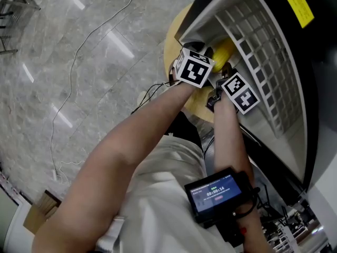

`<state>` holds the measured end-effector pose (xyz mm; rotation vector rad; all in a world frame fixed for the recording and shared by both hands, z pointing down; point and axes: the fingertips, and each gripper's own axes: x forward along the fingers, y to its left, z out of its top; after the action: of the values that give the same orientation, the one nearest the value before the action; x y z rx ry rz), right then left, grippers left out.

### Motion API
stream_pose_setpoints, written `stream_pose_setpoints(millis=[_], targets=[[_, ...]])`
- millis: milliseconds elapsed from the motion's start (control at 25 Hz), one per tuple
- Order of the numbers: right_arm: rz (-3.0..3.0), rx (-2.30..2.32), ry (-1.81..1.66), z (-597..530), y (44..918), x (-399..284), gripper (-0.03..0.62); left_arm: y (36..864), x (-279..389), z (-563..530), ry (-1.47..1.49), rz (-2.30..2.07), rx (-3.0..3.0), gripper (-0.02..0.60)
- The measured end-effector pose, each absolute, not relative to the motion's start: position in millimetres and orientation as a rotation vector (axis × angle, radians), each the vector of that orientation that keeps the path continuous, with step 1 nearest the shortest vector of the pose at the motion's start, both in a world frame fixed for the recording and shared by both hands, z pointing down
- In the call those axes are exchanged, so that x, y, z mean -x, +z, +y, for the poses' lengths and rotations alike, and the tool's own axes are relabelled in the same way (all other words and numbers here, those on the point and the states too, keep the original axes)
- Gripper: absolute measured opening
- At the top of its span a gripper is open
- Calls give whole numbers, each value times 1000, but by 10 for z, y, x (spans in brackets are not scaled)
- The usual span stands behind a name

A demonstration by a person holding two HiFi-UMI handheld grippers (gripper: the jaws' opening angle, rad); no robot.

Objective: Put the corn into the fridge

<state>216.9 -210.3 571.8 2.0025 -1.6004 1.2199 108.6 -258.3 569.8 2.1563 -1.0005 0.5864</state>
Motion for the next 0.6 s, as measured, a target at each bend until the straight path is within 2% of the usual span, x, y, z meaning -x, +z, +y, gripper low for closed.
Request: stream_pose_setpoints(millis=[520,560,600], targets=[[-1737,-2209,1196,-2109,5472,-2256,130,5448,-731,-2612,542,-1054,-2230,67],[-1745,-2215,1181,-2105,5439,-2254,126,5426,-725,-2590,539,-1049,-2238,67],[-1747,-2221,1171,-2092,5413,-2255,88,5407,-718,-2562,536,-1043,-2245,67]])
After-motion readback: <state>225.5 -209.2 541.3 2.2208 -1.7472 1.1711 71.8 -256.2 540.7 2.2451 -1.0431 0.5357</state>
